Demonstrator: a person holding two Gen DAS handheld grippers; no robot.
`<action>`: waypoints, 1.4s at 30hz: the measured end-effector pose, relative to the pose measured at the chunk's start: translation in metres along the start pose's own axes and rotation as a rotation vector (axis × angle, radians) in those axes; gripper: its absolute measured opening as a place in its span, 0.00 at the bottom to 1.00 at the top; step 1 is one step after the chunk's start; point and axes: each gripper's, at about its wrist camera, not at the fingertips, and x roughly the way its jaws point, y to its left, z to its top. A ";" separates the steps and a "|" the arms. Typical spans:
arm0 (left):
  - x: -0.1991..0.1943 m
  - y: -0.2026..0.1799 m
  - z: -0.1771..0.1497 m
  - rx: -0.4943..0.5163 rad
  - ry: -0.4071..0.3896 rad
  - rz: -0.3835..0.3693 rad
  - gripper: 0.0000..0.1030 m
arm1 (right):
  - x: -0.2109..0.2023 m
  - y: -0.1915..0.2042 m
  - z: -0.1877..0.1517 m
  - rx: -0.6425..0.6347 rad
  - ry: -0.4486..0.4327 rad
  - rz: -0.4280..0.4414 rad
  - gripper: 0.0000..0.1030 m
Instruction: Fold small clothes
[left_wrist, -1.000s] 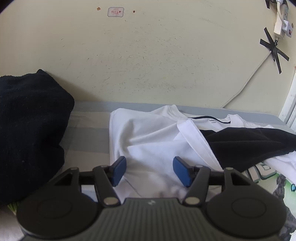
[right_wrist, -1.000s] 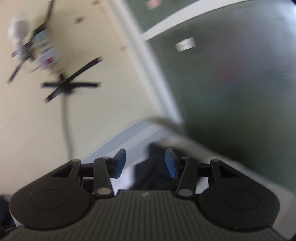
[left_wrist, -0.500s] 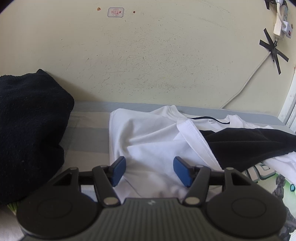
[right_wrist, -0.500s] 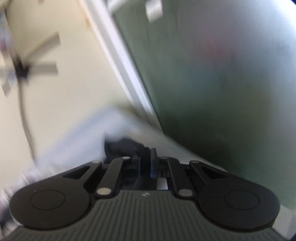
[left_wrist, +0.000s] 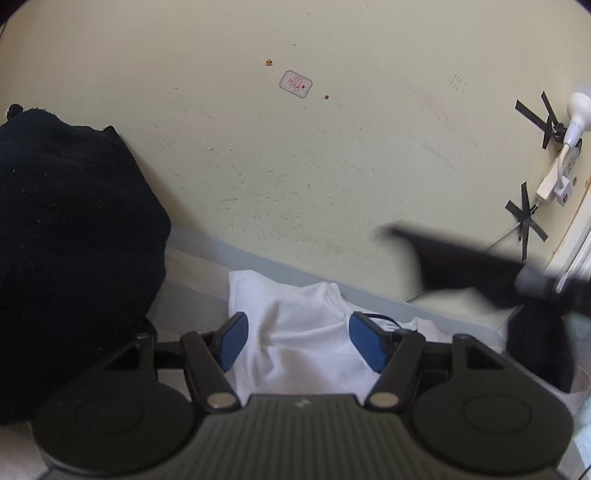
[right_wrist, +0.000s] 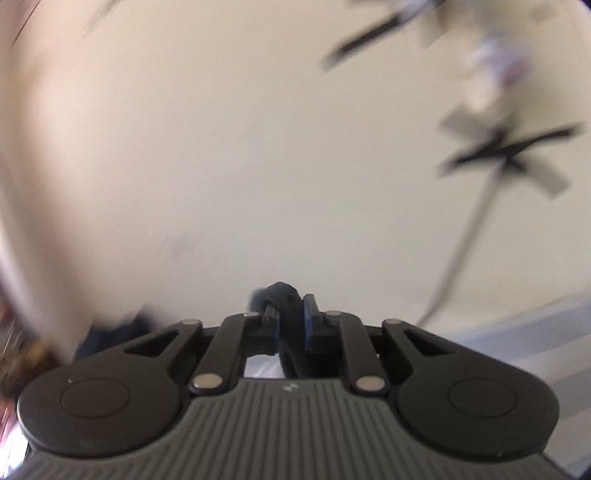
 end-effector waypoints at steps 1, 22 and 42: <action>0.003 -0.001 -0.001 0.006 0.008 0.011 0.60 | 0.024 0.016 -0.019 -0.036 0.116 0.077 0.21; 0.021 -0.019 -0.015 0.102 0.075 0.049 0.60 | 0.015 -0.126 -0.086 -0.032 0.128 -0.581 0.12; -0.006 0.005 0.008 -0.044 -0.025 0.033 0.60 | 0.065 0.041 -0.109 -0.091 0.396 0.113 0.45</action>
